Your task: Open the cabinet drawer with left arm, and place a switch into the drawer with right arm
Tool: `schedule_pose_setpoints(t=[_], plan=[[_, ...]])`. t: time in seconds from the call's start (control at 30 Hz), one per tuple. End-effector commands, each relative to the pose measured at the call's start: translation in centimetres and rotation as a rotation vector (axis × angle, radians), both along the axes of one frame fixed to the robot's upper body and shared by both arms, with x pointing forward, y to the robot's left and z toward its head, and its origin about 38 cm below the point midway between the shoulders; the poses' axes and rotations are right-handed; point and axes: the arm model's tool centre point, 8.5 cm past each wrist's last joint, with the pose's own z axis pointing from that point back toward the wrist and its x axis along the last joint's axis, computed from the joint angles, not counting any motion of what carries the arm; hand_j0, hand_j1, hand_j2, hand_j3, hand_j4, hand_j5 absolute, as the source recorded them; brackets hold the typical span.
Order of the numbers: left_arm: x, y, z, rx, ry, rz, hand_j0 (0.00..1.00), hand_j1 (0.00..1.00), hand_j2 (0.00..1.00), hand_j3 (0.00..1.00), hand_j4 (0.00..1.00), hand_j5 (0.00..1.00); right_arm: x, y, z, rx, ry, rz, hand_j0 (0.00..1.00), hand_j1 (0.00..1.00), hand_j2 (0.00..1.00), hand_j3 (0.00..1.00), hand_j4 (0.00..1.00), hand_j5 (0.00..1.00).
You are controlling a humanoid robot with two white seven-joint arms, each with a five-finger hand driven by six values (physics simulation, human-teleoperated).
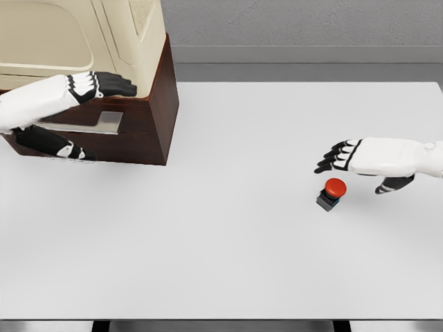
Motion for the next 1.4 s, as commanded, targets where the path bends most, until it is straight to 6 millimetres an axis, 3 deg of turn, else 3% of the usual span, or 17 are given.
schedule_pose_setpoints(t=[0.0, 0.23, 0.4, 0.67, 0.9, 1.0, 1.1, 1.13, 1.17, 1.37], plan=[[-0.8, -0.8, -4.4, 0.035, 0.155, -0.037, 1.0, 1.0, 1.0, 1.0, 1.0, 1.0, -0.1, 0.6, -0.8, 0.011, 0.022, 0.009, 1.0, 1.0, 1.0, 1.0, 1.0, 1.0], [-0.9, 1.4, -2.3, 0.137, 0.202, -0.005, 1.0, 1.0, 1.0, 1.0, 1.0, 1.0, 0.0, 1.3, -2.4, 0.02, 0.059, 0.015, 1.0, 1.0, 1.0, 1.0, 1.0, 1.0], [-0.8, 1.5, -1.5, 0.192, 0.197, -0.008, 1.0, 1.0, 1.0, 1.0, 1.0, 1.0, 0.0, 1.4, -2.4, 0.024, 0.058, 0.018, 1.0, 1.0, 1.0, 1.0, 1.0, 1.0], [-0.8, 0.8, -2.8, 0.249, 0.254, -0.038, 1.0, 1.0, 1.0, 1.0, 1.0, 1.0, 0.7, 2.1, -3.3, 0.036, 0.062, 0.013, 1.0, 1.0, 1.0, 1.0, 1.0, 1.0], [-0.7, 2.0, -1.6, 0.214, 0.256, 0.001, 1.0, 1.0, 1.0, 1.0, 1.0, 1.0, 1.3, 2.1, -4.5, 0.026, 0.074, -0.006, 1.0, 1.0, 1.0, 1.0, 1.0, 1.0], [-0.9, 2.8, 0.1, 0.144, 0.253, 0.028, 1.0, 1.0, 1.0, 1.0, 1.0, 1.0, 1.3, 2.0, -4.8, 0.027, 0.08, -0.01, 0.97, 0.97, 0.97, 0.97, 0.97, 0.97], [-0.8, 2.8, 0.1, 0.114, 0.251, 0.041, 1.0, 1.0, 1.0, 1.0, 1.0, 1.0, 1.3, 1.9, -4.9, 0.025, 0.081, -0.011, 0.94, 0.94, 0.94, 0.94, 0.94, 0.94], [-0.2, 3.3, 1.9, -0.022, 0.19, 0.11, 1.0, 1.0, 1.0, 1.0, 1.0, 1.0, 1.3, 1.9, -4.9, 0.025, 0.081, -0.011, 0.94, 0.94, 0.94, 0.94, 0.94, 0.94], [-0.3, 3.6, 2.1, -0.024, 0.185, 0.12, 1.0, 1.0, 1.0, 1.0, 1.0, 1.0, 1.3, 1.9, -4.9, 0.024, 0.083, -0.012, 0.94, 0.94, 0.94, 0.94, 0.94, 0.94], [-0.8, 3.2, -0.4, 0.037, 0.268, 0.078, 1.0, 1.0, 1.0, 1.0, 1.0, 1.0, 1.2, 2.0, -5.0, 0.021, 0.085, -0.008, 0.89, 0.89, 0.89, 0.89, 0.89, 0.89]])
